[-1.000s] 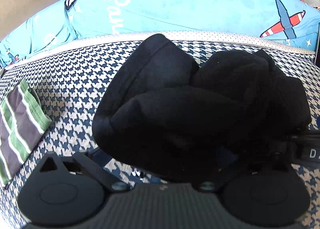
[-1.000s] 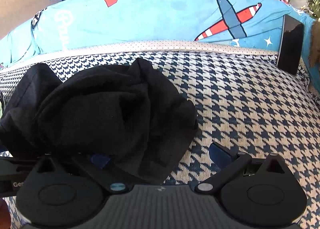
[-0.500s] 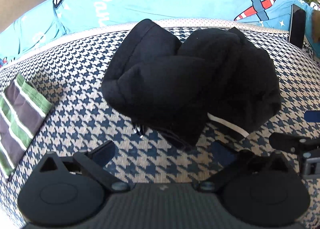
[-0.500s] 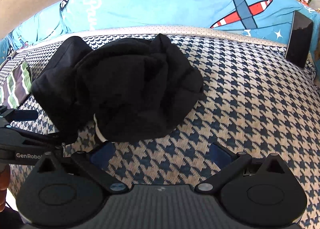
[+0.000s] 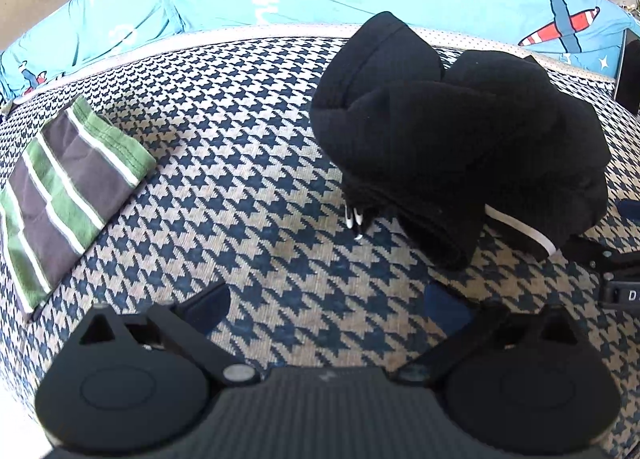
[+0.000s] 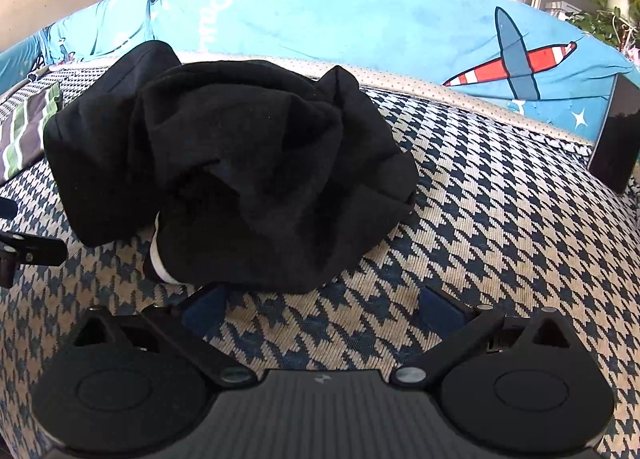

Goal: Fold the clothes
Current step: 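Move both open tools toward the black garment's edge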

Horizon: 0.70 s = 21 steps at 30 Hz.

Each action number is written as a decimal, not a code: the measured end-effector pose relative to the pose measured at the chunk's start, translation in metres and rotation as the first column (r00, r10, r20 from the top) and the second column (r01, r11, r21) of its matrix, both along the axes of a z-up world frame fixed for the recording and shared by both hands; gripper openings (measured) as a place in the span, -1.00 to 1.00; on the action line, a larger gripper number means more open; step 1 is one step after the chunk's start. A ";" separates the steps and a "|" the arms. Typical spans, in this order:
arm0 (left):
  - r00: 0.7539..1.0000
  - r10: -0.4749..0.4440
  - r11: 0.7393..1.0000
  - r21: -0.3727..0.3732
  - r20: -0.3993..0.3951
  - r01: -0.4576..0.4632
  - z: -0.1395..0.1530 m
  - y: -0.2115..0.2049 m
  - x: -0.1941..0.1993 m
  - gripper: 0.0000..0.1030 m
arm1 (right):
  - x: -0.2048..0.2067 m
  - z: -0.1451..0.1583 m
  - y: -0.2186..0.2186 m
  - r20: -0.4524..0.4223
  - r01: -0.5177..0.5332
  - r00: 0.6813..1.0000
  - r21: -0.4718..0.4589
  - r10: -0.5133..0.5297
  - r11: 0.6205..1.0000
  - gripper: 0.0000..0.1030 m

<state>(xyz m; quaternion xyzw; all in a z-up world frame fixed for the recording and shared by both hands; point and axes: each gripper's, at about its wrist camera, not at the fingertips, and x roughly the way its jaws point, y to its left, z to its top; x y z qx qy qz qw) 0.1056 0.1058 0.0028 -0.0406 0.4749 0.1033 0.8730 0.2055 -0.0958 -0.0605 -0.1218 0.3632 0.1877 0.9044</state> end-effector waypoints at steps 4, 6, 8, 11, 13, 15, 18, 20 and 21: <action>1.000 0.015 1.000 -0.015 -0.004 -0.016 -0.001 0.008 -0.002 1.00 | 0.003 -0.006 0.006 0.072 -0.011 0.997 0.014 0.010 1.000 1.00; 1.000 0.027 0.999 -0.021 0.001 -0.027 0.000 0.014 -0.003 1.00 | 0.005 -0.010 0.008 0.104 -0.014 0.995 0.027 0.012 1.000 1.00; 0.999 0.047 0.999 -0.021 0.006 -0.047 0.003 0.019 -0.006 1.00 | 0.005 -0.011 0.009 0.111 -0.015 0.994 0.030 0.012 0.999 1.00; 0.996 0.088 0.996 -0.034 0.023 -0.087 0.010 0.031 -0.011 1.00 | 0.005 -0.012 0.008 0.121 -0.016 0.993 0.035 0.012 0.999 1.00; 0.993 0.110 0.993 -0.047 0.039 -0.108 0.017 0.040 -0.014 1.00 | 0.004 -0.012 0.008 0.122 -0.016 0.993 0.033 0.012 0.999 1.00; 0.990 0.132 0.991 -0.030 0.054 -0.130 0.025 0.050 -0.017 1.00 | 0.004 -0.012 0.008 0.122 -0.017 0.992 0.034 0.012 0.999 1.00; 0.982 0.170 0.985 -0.019 0.076 -0.169 0.038 0.070 -0.024 1.00 | 0.002 -0.013 0.008 0.123 -0.017 0.992 0.033 0.013 0.999 1.00; 0.976 0.193 0.981 -0.041 0.105 -0.190 0.049 0.087 -0.030 1.00 | 0.003 -0.012 0.008 0.122 -0.018 0.992 0.034 0.013 0.999 1.00; 0.970 0.210 0.978 -0.043 0.121 -0.206 0.054 0.096 -0.034 1.00 | 0.003 -0.012 0.008 0.122 -0.018 0.992 0.033 0.014 0.999 1.00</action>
